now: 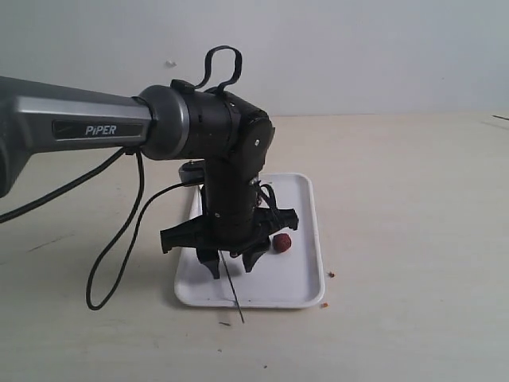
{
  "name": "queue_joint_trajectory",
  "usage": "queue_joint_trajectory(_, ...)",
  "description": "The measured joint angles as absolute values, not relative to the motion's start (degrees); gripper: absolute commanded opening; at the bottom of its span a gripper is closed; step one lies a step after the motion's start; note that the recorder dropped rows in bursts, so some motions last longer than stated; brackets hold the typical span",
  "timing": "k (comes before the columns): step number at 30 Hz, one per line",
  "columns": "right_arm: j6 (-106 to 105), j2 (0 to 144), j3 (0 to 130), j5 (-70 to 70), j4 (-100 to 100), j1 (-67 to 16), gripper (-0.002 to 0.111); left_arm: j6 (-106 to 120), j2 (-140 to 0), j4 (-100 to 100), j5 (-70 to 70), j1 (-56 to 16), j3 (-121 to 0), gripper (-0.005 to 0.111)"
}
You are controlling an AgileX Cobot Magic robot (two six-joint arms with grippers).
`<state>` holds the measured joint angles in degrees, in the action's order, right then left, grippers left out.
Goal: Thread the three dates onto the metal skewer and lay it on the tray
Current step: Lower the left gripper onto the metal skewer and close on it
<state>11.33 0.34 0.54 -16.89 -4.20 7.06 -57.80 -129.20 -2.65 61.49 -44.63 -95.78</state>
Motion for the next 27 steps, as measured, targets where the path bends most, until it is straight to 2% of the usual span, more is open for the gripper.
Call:
queue_joint_trajectory(15, 11.3, 0.3, 0.5, -16.9, -4.2, 7.1, 0.0, -57.2, -131.0, -2.2, 60.4, -44.6, -96.1, 0.044)
queue_joint_trajectory(18, 11.3, 0.3, 0.5, -16.9, -4.2, 7.1, 0.0, -57.2, -131.1, -2.2, 60.4, -44.6, -96.4, 0.035)
queue_joint_trajectory(25, 11.3, 0.3, 0.5, -16.9, -4.2, 7.1, 0.0, -57.2, -131.1, -1.7, 59.6, -44.6, -96.4, 0.003)
queue_joint_trajectory(27, 11.3, 0.3, 0.5, -16.9, -4.2, 7.1, 0.0, -57.5, -131.1, -2.1, 59.9, -44.6, -96.4, 0.0)
